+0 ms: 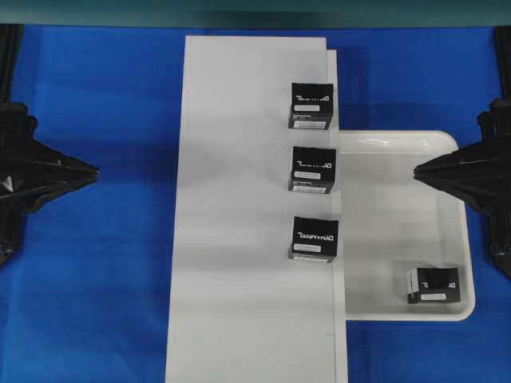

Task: Place the box from the white plastic tray onto the white base.
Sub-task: 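Move the right gripper over the black-and-white box in the tray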

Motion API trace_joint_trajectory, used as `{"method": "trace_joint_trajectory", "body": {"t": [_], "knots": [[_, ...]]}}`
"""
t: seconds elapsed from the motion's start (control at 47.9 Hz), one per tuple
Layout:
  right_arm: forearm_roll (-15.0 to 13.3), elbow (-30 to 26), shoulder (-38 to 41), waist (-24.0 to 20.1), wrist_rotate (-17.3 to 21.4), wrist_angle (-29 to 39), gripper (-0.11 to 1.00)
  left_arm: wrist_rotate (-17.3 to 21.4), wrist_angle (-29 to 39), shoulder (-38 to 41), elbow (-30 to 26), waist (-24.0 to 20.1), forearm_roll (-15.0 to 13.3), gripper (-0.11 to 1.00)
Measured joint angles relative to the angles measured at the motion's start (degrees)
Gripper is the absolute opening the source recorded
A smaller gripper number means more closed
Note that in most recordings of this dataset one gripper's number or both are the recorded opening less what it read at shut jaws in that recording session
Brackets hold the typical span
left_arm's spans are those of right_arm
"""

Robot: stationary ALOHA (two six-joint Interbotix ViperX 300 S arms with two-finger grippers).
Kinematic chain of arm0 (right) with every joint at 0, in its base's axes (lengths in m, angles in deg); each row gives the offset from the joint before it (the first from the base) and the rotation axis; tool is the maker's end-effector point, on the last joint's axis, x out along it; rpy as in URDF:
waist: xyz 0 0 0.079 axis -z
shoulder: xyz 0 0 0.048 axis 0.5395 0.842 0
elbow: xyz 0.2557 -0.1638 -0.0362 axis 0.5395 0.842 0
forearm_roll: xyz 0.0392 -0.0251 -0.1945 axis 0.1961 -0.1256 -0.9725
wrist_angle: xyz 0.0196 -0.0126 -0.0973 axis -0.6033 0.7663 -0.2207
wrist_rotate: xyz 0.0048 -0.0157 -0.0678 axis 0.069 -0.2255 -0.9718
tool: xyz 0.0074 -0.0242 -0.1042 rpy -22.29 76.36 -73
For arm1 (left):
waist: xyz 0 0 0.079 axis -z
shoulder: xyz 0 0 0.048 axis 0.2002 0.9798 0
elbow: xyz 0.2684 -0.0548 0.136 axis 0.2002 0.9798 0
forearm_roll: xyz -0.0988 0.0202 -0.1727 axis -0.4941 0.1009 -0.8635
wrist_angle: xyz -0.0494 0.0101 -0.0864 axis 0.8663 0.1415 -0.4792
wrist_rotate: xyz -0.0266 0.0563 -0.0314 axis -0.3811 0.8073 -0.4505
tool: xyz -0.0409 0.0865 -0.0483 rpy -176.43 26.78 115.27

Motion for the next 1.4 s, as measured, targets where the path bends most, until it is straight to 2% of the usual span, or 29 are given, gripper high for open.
{"method": "trace_joint_trajectory", "body": {"t": [0.042, 0.104, 0.146, 0.23, 0.417, 0.501, 0.647, 0.793, 1.085, 1.189, 1.398], "knots": [[0.09, -0.18, 0.0, -0.09, 0.09, 0.18, 0.12, -0.18, 0.35, 0.0, -0.09, 0.0, 0.09, 0.12], [1.49, -1.14, -0.18, -0.18, 0.79, 2.46, 0.03, -0.53, 1.85, -0.26, -0.53, 0.09, 0.44, 0.03], [2.81, -2.2, -0.53, -0.26, 1.76, 5.98, -0.02, -0.62, 2.99, -0.26, -0.97, 0.09, 0.53, -0.02], [4.13, -5.19, -0.97, -0.18, 2.9, 15.03, -0.02, -0.62, 5.01, -0.35, -2.11, 0.09, 0.62, -0.07], [4.57, -14.5, -0.97, -0.7, 4.66, 38.58, -0.02, -0.7, 8.96, -0.44, -3.78, 0.0, 0.7, -0.07], [4.57, -17.58, -0.35, -1.32, 5.19, 46.93, -0.02, -0.88, 9.76, -0.44, -4.13, 0.09, 0.7, -0.07], [4.83, -22.59, 3.08, -3.78, 6.77, 59.85, -0.02, -0.97, 10.02, -0.44, -4.22, 0.09, 0.7, -0.07], [4.83, -26.37, 7.38, -7.47, 8.26, 69.08, -0.02, -0.97, 10.02, -0.53, -4.22, 0.09, 0.7, -0.07], [4.92, -30.41, 17.58, -14.24, 13.27, 79.72, -0.02, -1.05, 10.02, -0.53, -4.22, 0.09, 0.7, -0.07], [4.92, -30.67, 20.74, -14.68, 14.68, 81.39, -0.02, -1.05, 10.02, -0.44, -4.22, 0.0, 0.7, -0.07], [4.92, -29.18, 24.43, -15.03, 14.85, 81.91, 0.01, -1.05, 10.02, -0.44, -4.22, 0.0, 0.7, -0.07]]}}
